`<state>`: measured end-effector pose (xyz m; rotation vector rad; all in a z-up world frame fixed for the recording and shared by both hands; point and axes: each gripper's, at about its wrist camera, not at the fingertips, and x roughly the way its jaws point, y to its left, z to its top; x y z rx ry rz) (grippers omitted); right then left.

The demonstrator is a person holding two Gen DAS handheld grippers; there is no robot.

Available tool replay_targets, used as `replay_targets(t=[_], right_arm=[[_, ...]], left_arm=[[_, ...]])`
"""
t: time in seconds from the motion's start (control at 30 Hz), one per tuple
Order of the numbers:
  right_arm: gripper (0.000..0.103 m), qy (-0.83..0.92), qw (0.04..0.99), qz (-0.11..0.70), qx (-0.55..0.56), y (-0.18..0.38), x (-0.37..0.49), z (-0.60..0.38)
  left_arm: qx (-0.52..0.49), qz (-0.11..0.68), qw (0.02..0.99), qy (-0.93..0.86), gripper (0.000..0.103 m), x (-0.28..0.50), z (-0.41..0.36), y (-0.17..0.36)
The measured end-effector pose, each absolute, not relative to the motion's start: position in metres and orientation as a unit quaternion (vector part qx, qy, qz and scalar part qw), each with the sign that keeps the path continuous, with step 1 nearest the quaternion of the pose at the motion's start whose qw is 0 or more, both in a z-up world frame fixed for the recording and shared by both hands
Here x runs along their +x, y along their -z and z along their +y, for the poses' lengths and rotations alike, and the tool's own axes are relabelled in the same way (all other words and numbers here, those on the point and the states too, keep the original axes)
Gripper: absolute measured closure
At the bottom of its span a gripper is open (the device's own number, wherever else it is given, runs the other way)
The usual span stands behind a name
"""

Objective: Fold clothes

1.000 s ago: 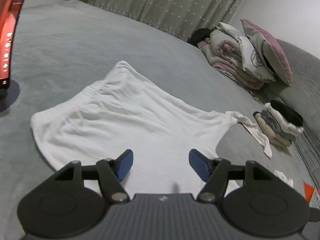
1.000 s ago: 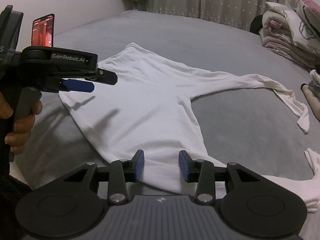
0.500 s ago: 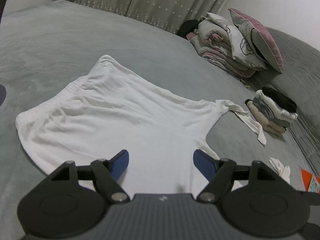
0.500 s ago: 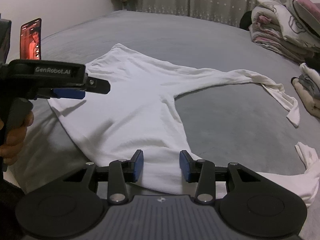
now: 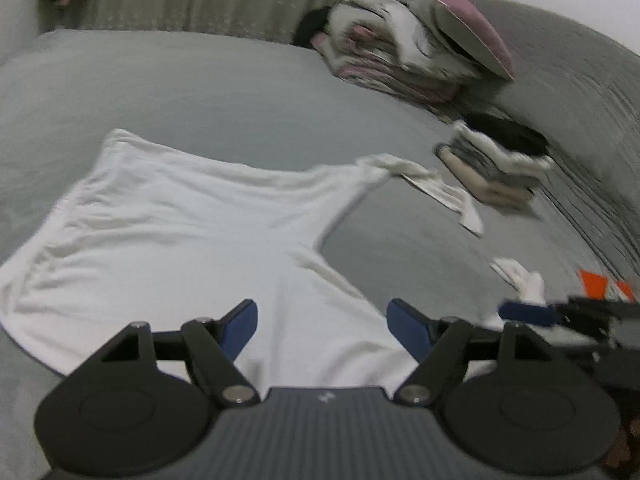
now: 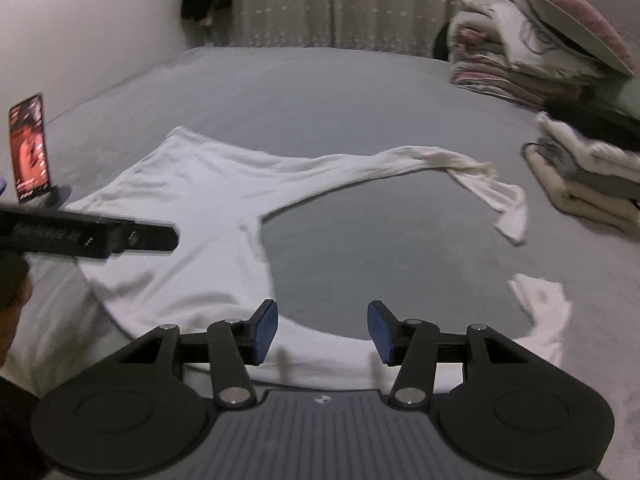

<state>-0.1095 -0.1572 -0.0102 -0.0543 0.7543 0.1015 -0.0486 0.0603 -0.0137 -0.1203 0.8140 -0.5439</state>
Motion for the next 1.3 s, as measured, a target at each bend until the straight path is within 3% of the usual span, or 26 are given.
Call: replay_targets(t=[0.2,0.3,0.6,0.8,1.0,1.07,1.13,1.2,1.23,1.3], right_arm=[[0.052,-0.03,0.934,0.356,-0.015,0.01,-0.106,-0.199],[0.052,-0.008,0.939,0.342,-0.02,0.016,-0.104,-0.216],[0.051,0.036,0.931,0.362,0.022,0.025,-0.102,-0.273],[0.052,0.062,0.915,0.378,0.128,0.036,-0.099,-0.319],[0.057,0.093,0.928,0.35,0.094,0.034,-0.082,-0.318],[0.063,0.108,0.925,0.355,0.084,0.041,-0.074,-0.318],[0.081,0.123,0.92,0.363,0.086,0.05,-0.067,-0.32],[0.09,0.135,0.92,0.358,0.087,0.052,-0.066,-0.321],[0.092,0.136,0.921,0.354,0.091,0.049,-0.067,-0.322],[0.094,0.132,0.925,0.341,0.106,0.04,-0.07,-0.324]], left_arm=[[-0.061,0.383,0.869,0.309,0.029,-0.064,0.024,0.028],[-0.067,0.381,0.863,0.325,0.035,-0.07,0.008,0.041],[-0.049,0.357,0.854,0.376,0.035,-0.074,-0.017,0.049],[-0.026,0.362,0.841,0.401,0.043,-0.074,-0.043,0.057],[-0.025,0.363,0.829,0.424,0.05,-0.069,-0.065,0.064],[-0.024,0.364,0.828,0.427,0.057,-0.067,-0.072,0.067],[-0.02,0.367,0.826,0.427,0.066,-0.066,-0.077,0.071],[-0.012,0.365,0.826,0.429,0.076,-0.068,-0.082,0.075],[-0.01,0.362,0.827,0.43,0.091,-0.069,-0.084,0.075],[-0.016,0.347,0.836,0.424,0.095,-0.07,-0.085,0.071]])
